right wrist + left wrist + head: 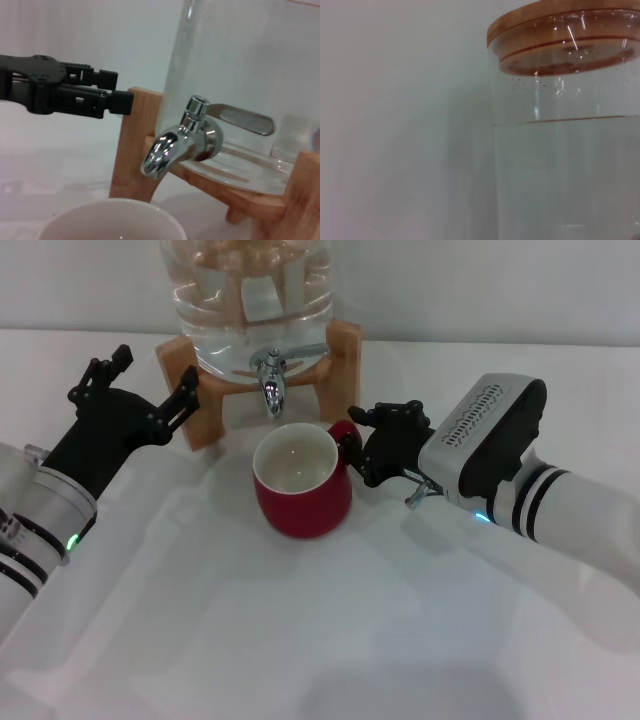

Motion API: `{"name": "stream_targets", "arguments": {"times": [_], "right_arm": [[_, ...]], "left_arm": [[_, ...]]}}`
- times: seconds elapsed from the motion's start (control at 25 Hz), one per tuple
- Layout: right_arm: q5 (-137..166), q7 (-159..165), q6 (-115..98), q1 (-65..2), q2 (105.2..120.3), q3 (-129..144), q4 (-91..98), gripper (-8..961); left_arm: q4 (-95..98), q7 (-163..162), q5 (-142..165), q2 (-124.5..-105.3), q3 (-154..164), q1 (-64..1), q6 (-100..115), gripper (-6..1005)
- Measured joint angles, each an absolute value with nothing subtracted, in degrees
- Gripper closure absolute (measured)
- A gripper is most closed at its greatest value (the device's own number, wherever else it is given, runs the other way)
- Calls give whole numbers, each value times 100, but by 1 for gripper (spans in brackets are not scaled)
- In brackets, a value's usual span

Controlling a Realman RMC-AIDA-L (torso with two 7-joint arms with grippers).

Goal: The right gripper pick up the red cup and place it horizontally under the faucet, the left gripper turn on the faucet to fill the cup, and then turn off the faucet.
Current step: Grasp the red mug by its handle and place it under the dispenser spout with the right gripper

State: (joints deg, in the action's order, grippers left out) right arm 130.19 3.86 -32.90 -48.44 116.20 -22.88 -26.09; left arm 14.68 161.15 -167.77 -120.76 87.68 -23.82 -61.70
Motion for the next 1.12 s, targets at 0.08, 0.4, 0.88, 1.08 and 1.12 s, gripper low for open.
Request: {"name": "stream_targets", "arguments": {"times": [0.08, 0.4, 0.88, 1.08, 1.12], "right_arm": [[13018, 387, -3239, -4844, 11619, -2342, -2621, 675], [13014, 396, -3040, -4845, 11618, -2507, -2717, 675], [13013, 396, -2914, -4875, 11619, -2645, -2884, 676], [12910, 396, -2907, -4886, 11619, -2738, -2914, 676], [12883, 396, -2906, -4892, 11619, -2740, -2918, 676]], "left_arm": [[1468, 16115, -16777, -12076, 8794, -2382, -6170, 124], [1471, 16125, -16776, -12076, 8815, -2382, -6170, 124], [1477, 16129, -16779, -12076, 8888, -2382, -6170, 124], [1473, 16128, -16779, -12076, 8887, -2382, -6170, 124], [1473, 16128, -16779, -12076, 8887, -2382, -6170, 124]]}}
